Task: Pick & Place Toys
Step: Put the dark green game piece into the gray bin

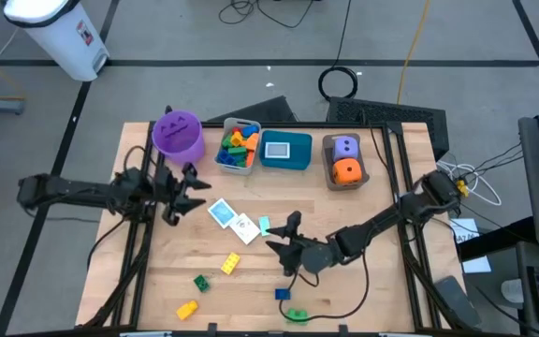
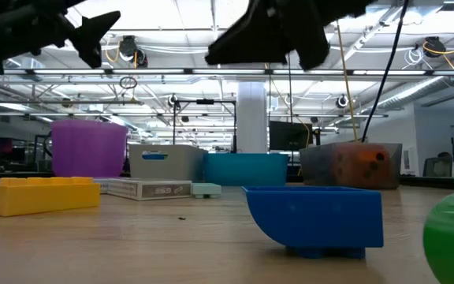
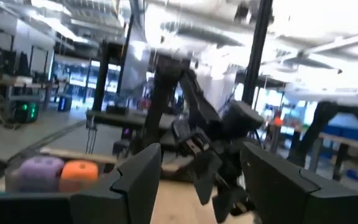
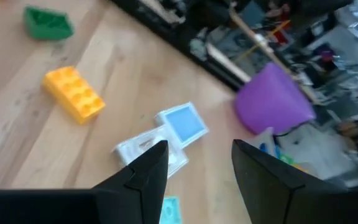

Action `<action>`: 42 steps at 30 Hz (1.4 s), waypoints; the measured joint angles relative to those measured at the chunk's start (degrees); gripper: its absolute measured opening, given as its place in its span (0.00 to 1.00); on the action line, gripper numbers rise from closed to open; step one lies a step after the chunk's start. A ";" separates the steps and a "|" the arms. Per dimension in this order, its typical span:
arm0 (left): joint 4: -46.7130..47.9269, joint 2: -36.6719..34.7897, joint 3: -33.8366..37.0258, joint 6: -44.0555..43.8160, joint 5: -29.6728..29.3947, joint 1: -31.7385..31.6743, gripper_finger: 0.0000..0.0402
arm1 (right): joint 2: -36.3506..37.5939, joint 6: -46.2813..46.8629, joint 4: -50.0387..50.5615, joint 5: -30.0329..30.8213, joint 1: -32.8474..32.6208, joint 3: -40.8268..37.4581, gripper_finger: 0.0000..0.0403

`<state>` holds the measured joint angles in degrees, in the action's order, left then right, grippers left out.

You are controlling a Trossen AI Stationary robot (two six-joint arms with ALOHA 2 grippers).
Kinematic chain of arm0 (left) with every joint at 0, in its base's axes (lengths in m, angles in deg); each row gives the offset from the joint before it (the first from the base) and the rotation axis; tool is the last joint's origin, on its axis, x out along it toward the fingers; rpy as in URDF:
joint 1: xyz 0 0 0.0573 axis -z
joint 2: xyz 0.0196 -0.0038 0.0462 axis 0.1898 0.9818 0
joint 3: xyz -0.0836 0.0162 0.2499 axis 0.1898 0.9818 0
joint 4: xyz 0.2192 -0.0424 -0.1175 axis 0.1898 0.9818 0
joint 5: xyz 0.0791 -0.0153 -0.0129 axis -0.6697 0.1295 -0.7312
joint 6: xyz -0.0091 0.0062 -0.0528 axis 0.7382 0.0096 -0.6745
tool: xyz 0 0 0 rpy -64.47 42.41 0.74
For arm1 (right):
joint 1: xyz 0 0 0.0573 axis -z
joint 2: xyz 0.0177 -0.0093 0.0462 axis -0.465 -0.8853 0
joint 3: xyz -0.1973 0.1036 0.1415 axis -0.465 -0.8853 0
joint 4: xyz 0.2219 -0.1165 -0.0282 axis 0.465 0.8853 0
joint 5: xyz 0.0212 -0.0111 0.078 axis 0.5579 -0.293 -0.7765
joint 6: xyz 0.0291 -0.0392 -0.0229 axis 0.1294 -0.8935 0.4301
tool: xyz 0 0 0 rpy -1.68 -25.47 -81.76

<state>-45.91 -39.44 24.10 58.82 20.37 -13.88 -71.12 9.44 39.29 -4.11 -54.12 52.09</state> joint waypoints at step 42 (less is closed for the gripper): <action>73.59 56.14 -53.00 -7.75 -23.74 56.70 0.57 | -0.02 1.84 -12.83 -4.21 2.27 -8.02 0.41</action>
<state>27.68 16.70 -28.90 51.07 -3.36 42.82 -71.15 11.27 26.46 -8.33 -51.85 44.07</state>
